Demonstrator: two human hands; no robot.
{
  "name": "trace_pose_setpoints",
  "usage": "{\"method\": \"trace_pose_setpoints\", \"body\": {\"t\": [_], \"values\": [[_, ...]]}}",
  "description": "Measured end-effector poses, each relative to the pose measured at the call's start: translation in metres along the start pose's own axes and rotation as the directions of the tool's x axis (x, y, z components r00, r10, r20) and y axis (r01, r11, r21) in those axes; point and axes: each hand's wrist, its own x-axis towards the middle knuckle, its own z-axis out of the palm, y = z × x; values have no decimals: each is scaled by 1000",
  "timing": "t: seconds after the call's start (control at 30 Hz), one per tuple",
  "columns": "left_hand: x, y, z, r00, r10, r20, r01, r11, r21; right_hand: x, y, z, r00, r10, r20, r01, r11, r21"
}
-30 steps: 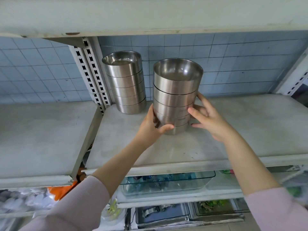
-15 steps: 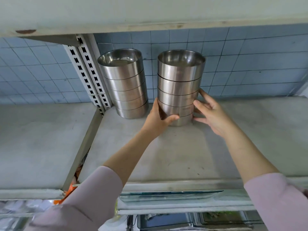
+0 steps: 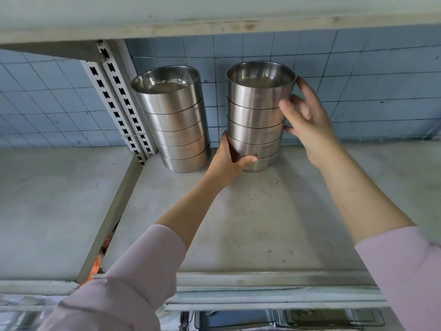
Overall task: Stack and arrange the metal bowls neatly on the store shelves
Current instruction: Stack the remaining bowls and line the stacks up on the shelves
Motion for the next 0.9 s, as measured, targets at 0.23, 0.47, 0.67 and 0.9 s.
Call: {"method": "trace_pose_setpoints", "body": {"t": [0.23, 0.47, 0.67, 0.9], "values": [[3, 1, 3, 999, -36, -12, 36, 999, 14, 13, 2, -1, 998, -32, -60, 30, 999, -34], [1, 7, 3, 996, -84, -4, 84, 993, 88, 8, 4, 3, 995, -19, -102, 18, 1000, -5], [-33, 5, -15, 982, -106, 153, 24, 887, 461, -45, 14, 13, 964, 110, -240, -88, 991, 101], [-137, -16, -109, 969, 141, 203, -220, 865, 450, -140, 16, 69, 988, 96, -124, -111, 987, -117]]}}
